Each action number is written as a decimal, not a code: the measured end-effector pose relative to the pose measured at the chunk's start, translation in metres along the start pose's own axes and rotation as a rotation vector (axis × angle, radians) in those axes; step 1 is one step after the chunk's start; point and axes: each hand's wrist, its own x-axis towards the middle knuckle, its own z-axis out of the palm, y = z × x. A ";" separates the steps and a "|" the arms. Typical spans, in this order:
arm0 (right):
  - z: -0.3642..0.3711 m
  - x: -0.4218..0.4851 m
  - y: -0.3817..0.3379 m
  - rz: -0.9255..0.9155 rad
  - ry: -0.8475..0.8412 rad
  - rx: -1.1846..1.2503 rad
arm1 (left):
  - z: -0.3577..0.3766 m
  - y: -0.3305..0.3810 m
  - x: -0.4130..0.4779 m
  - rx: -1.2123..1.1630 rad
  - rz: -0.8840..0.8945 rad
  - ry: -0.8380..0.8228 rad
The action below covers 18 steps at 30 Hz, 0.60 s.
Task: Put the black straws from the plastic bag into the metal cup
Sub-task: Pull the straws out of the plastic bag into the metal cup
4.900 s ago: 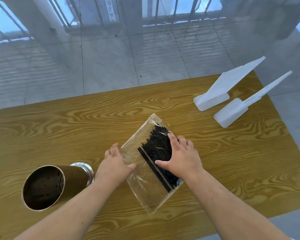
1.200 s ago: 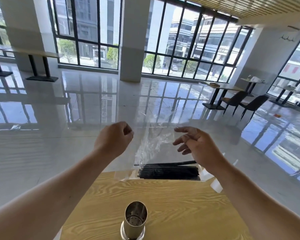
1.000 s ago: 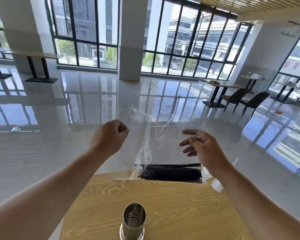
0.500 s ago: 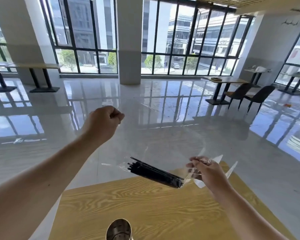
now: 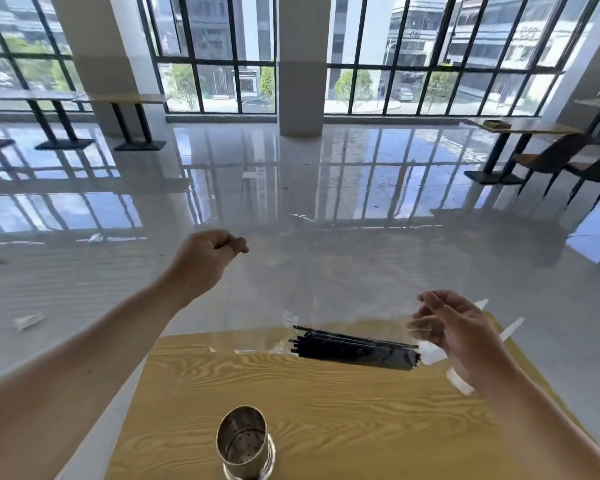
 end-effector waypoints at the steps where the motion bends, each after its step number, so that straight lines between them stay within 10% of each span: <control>1: 0.003 0.001 -0.001 0.001 -0.022 0.000 | 0.000 -0.005 -0.004 0.007 -0.022 0.027; 9: 0.039 -0.002 -0.031 -0.105 -0.126 -0.048 | -0.009 -0.010 -0.023 -0.290 -0.314 0.035; 18: 0.061 -0.011 -0.074 -0.224 -0.086 -0.080 | 0.003 0.002 -0.030 -0.475 -0.174 -0.256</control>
